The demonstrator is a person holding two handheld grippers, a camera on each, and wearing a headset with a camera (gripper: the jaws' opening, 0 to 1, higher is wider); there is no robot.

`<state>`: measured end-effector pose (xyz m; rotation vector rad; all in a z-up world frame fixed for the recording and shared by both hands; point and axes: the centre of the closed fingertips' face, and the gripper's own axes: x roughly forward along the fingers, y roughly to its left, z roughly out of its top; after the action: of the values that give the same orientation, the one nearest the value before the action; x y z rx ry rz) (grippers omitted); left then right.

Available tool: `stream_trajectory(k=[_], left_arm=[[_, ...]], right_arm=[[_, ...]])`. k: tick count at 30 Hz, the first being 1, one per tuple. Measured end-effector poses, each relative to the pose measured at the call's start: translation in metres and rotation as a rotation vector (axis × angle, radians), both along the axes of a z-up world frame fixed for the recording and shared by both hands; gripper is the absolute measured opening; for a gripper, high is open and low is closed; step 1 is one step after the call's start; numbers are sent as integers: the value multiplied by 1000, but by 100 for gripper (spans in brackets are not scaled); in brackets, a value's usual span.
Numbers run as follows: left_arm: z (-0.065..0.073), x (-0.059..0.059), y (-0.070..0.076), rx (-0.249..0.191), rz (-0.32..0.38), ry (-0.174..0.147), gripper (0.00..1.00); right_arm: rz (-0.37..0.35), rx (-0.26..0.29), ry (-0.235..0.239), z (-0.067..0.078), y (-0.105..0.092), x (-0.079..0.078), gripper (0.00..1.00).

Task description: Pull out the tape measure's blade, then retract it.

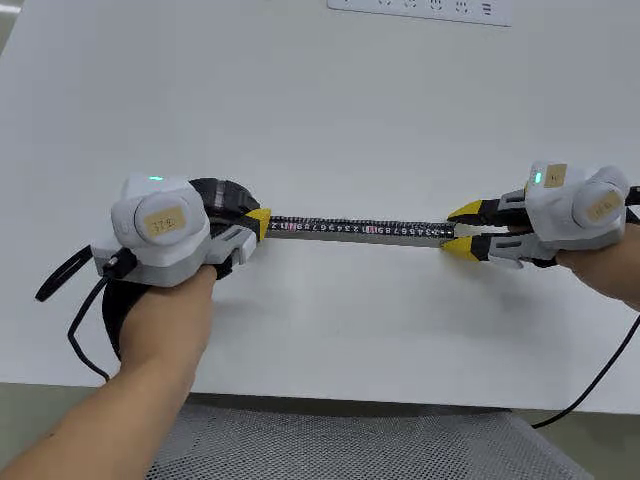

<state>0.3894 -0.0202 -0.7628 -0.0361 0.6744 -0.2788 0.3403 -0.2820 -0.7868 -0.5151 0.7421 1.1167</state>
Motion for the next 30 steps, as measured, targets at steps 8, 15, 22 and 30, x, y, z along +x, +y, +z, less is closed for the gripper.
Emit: stream_trajectory(k=[8, 15, 22, 30], left_arm=[[0, 0, 0, 3, -2, 0, 62], [0, 0, 0, -1, -7, 6, 62], [0, -1, 0, 3, -13, 8, 60], [0, -1, -1, 1, -15, 13, 60]], right_arm=[[3, 3, -1, -1, 1, 0, 11], [2, -8, 3, -1, 1, -1, 11], [13, -16, 1, -2, 2, -2, 10], [23, -15, -2, -2, 7, -1, 10]])
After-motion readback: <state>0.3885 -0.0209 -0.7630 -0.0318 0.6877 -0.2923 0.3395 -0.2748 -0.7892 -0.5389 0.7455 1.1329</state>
